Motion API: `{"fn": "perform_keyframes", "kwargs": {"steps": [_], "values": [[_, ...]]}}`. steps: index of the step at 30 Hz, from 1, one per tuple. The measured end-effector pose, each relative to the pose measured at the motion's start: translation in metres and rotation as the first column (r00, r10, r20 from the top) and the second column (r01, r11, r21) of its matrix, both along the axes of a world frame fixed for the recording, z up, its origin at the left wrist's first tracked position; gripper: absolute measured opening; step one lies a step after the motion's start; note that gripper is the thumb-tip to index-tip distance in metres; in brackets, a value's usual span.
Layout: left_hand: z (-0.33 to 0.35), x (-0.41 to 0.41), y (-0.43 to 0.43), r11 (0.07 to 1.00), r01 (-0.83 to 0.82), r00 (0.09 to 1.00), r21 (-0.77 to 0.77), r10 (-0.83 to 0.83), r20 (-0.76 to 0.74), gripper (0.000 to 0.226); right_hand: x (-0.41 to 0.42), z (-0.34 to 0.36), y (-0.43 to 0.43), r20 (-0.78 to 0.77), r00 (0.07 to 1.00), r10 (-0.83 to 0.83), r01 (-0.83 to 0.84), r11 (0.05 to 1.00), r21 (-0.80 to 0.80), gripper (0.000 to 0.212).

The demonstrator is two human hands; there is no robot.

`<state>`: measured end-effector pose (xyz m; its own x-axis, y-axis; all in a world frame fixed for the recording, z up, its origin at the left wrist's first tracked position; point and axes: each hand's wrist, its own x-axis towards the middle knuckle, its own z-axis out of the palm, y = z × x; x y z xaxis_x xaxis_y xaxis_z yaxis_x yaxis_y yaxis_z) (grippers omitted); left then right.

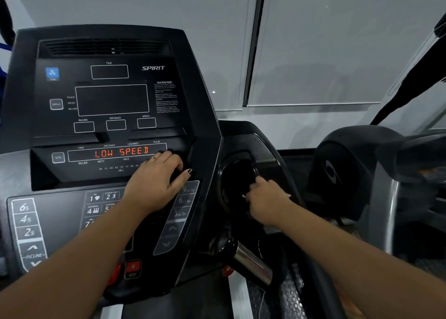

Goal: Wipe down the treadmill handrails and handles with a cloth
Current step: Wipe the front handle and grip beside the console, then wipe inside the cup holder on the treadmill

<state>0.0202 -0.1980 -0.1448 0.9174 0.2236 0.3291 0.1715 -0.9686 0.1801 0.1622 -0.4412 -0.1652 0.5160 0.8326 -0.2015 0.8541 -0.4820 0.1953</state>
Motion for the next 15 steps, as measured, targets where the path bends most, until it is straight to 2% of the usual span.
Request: {"fn": "perform_keyframes", "kwargs": {"steps": [4,7,8,10,11,12,13,15], "values": [[0.001,-0.001,0.000,1.000,-0.005,1.000,-0.009,0.005,0.010,0.036,-0.026,0.001,-0.006,-0.299,0.943,-0.149,0.216,0.955,0.204,0.036],[0.002,-0.001,-0.002,1.000,-0.011,1.000,-0.008,0.011,0.012,0.037,-0.034,0.004,-0.008,-0.593,0.785,-0.179,0.431,0.845,0.316,0.031],[0.001,-0.001,-0.003,1.000,-0.012,1.000,-0.018,0.013,0.017,0.037,-0.034,0.006,-0.009,-0.717,0.674,-0.178,0.542,0.779,0.316,0.028],[0.002,-0.001,-0.005,0.999,-0.019,1.000,-0.025,0.020,0.018,0.038,-0.032,0.014,-0.013,-0.946,0.320,-0.053,0.784,0.575,0.233,0.023],[0.002,-0.001,-0.005,0.999,-0.023,1.000,-0.029,0.024,0.017,0.039,-0.030,0.018,-0.015,-0.989,0.136,0.055,0.875,0.461,0.146,0.023],[0.002,-0.001,-0.005,0.999,-0.026,0.999,-0.033,0.027,0.020,0.039,-0.029,0.021,-0.017,-0.987,-0.013,0.162,0.931,0.362,0.047,0.023],[0.002,-0.001,-0.005,0.999,-0.031,0.999,-0.040,0.032,0.026,0.040,-0.029,0.025,-0.019,-0.960,-0.119,0.255,0.957,0.287,-0.042,0.024],[0.003,-0.002,-0.004,0.998,-0.028,0.998,-0.060,0.031,0.049,0.040,-0.030,0.032,-0.019,-0.881,-0.265,0.393,0.958,0.214,-0.192,0.031]]}}
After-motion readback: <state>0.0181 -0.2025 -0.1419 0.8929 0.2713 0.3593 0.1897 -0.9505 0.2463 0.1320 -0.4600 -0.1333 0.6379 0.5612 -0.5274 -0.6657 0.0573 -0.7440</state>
